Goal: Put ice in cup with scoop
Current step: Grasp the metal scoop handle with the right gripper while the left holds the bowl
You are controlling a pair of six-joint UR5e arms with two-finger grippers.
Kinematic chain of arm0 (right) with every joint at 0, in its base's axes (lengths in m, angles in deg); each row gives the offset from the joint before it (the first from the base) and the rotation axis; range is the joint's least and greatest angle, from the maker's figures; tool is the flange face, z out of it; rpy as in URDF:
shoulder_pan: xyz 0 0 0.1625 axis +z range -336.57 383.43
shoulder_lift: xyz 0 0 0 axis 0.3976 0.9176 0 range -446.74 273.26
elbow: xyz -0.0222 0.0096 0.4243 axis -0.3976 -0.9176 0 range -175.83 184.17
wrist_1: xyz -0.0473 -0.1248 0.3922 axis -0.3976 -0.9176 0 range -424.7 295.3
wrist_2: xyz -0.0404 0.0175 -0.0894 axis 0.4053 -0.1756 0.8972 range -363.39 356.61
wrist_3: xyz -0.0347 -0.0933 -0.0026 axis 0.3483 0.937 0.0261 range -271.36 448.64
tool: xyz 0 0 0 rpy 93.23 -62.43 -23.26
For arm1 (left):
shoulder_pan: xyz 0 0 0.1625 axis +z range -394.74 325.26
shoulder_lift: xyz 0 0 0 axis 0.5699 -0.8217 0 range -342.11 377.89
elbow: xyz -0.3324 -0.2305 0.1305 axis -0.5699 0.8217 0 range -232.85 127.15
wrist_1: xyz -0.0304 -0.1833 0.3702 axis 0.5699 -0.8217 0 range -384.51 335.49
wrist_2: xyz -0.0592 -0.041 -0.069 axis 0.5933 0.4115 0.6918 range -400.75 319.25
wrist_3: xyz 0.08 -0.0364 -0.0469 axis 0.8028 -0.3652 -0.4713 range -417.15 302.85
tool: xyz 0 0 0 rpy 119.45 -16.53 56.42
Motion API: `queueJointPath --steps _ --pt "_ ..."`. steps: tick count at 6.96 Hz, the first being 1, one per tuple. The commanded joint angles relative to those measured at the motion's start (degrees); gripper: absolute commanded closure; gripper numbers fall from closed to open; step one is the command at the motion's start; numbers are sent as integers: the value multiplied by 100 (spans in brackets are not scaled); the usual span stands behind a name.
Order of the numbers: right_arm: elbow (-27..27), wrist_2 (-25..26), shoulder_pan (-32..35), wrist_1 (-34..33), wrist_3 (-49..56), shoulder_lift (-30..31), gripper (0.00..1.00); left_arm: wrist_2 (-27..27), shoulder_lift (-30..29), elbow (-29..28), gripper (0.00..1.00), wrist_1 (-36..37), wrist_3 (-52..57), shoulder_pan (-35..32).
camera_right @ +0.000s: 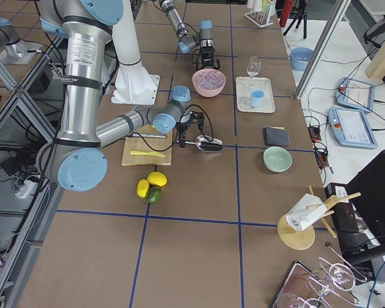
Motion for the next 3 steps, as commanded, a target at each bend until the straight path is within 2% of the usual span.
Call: queueJointPath --steps 1,3 --pt "-181 85 -137 -20 -4 -79 19 0 3 0 0 -1 0 3" --pt "-181 76 -137 -29 4 -87 57 0 3 0 0 -1 0 3"
